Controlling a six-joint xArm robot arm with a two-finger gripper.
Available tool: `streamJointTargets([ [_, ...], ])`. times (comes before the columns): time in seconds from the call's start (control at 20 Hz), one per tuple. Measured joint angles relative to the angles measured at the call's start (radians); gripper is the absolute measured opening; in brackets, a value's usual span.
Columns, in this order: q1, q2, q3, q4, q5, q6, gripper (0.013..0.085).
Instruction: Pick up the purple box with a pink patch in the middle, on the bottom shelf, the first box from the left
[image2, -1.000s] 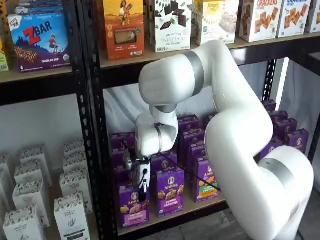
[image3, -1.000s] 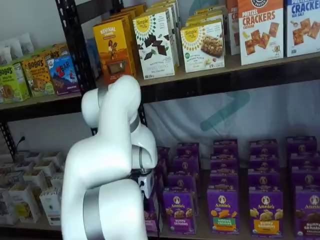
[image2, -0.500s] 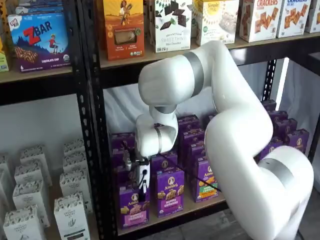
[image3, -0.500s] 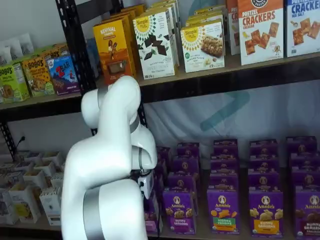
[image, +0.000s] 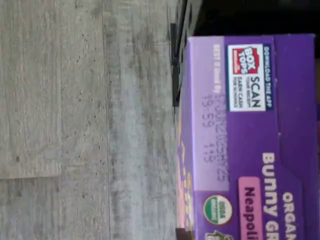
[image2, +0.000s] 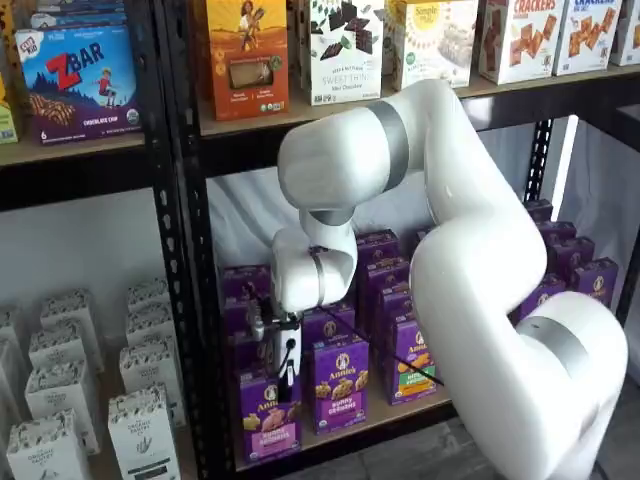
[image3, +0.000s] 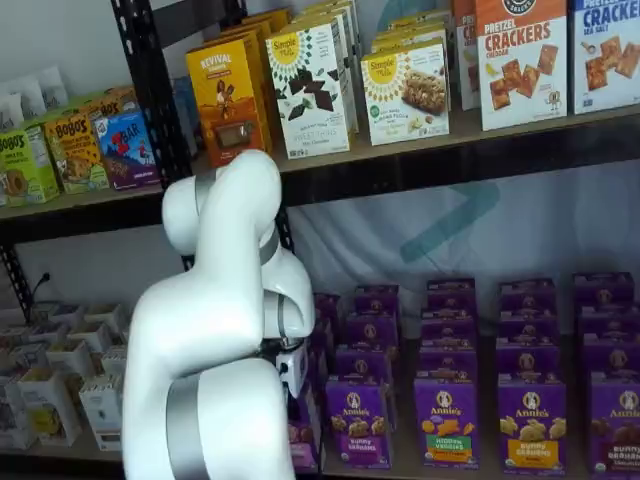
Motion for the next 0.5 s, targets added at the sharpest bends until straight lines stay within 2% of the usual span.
streamJointTargets([
  [0.25, 0.000, -0.021, 0.032, -0.017, -0.008, 0.014, 0.0370],
  [0.3, -0.001, -0.029, 0.044, -0.019, -0.011, 0.015, 0.0330],
  [0.5, -0.002, -0.053, 0.079, -0.016, -0.018, 0.011, 0.0330],
])
